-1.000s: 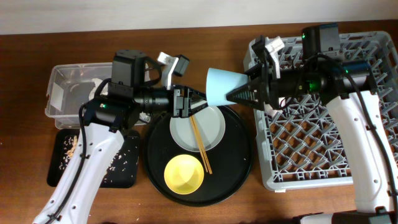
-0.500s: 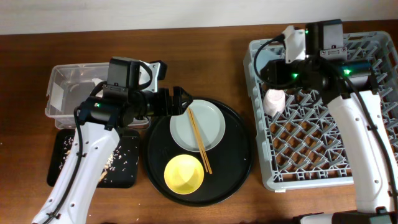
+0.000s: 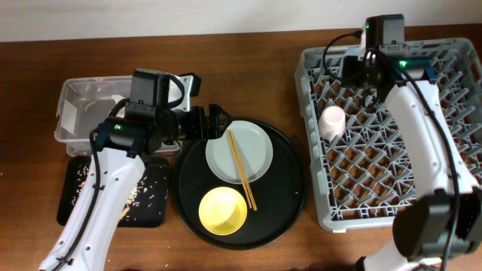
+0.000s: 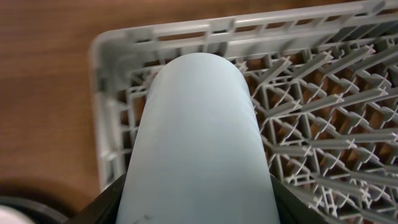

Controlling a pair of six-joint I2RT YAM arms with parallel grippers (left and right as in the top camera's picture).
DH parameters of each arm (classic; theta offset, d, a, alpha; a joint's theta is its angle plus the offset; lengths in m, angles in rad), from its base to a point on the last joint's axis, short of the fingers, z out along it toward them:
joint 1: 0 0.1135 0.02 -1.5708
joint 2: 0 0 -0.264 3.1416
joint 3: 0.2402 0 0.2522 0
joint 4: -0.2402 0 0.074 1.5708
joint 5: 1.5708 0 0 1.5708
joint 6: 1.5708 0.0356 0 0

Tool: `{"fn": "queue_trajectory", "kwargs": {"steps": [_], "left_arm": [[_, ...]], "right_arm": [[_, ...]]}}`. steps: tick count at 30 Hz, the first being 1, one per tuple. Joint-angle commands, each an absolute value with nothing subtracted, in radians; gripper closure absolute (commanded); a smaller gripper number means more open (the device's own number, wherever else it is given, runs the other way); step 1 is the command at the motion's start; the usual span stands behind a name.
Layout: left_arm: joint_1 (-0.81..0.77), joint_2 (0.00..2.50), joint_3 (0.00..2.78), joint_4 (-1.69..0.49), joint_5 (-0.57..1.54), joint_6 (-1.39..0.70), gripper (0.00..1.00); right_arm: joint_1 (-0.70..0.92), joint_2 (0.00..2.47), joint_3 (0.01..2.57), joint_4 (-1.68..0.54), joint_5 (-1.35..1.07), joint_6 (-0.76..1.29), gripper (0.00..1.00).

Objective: Sort waste into correct bins and load items into the dishwasher rack
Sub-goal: 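Place blue cup upside down in rack with right gripper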

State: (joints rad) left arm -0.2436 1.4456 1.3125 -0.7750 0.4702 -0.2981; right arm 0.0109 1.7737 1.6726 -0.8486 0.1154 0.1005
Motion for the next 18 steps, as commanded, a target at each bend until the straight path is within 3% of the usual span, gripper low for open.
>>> {"fn": "queue_trajectory", "kwargs": {"steps": [1,11,18], "left_arm": [[-0.244,1.443,1.304,-0.776,0.462,-0.286,0.01],[-0.244,1.443,1.304,-0.776,0.462,-0.286,0.01],[-0.244,1.443,1.304,-0.776,0.462,-0.286,0.01]], "right_arm": [[-0.020,1.828,1.696,-0.815,0.131,0.113,0.58],[-0.020,1.923,1.695,-0.822,0.113,0.110,0.57],[-0.020,1.925,1.694,-0.823,0.113,0.110,0.44]]}}
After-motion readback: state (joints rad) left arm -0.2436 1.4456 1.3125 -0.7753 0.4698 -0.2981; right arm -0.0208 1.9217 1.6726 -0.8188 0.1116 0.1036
